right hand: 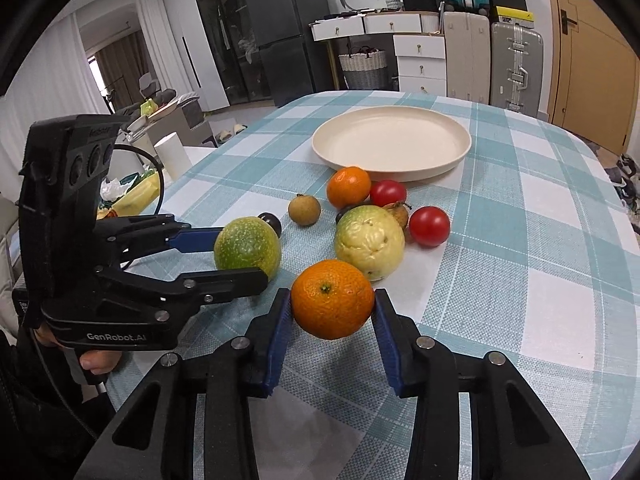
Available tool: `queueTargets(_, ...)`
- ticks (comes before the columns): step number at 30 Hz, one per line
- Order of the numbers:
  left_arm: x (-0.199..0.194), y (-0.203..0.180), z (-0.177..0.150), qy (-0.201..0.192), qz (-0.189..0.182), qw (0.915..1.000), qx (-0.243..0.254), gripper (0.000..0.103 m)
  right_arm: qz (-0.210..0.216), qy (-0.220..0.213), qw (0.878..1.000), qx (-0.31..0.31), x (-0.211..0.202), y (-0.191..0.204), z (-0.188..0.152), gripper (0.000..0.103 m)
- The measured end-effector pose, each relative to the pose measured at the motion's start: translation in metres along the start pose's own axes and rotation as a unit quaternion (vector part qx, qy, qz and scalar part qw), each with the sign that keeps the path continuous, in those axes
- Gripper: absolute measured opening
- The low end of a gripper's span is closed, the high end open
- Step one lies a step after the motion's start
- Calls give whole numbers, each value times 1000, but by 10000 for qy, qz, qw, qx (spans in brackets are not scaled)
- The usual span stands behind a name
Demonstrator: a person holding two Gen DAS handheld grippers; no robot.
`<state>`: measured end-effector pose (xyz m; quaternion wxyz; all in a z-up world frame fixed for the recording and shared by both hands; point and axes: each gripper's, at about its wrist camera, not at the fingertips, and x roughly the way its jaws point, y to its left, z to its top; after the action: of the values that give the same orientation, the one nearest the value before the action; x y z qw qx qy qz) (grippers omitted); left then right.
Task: Organize fruits
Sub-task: 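Grasp the large green citrus with the left tool while the right tool grasps a mandarin, then carry the green citrus and mandarin over the cream plate and lower them with both tools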
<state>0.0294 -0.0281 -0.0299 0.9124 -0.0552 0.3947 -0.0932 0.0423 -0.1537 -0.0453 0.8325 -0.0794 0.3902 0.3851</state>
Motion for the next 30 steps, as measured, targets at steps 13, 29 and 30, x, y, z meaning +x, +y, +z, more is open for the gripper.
queueTargets(13,-43,1,29,-694,236,9973,-57,48,-263,-431,9987,87,-27,-6,23,41)
queueTargets(29,-48,8,61,-1072,226,9939,-154,48,-415,-788,9960,85,-42,-8,57,41)
queueTargets(30,-46,10,63,-1086,247,9936,-170,48,-414,-784,9960,97,-40,-10,59,41)
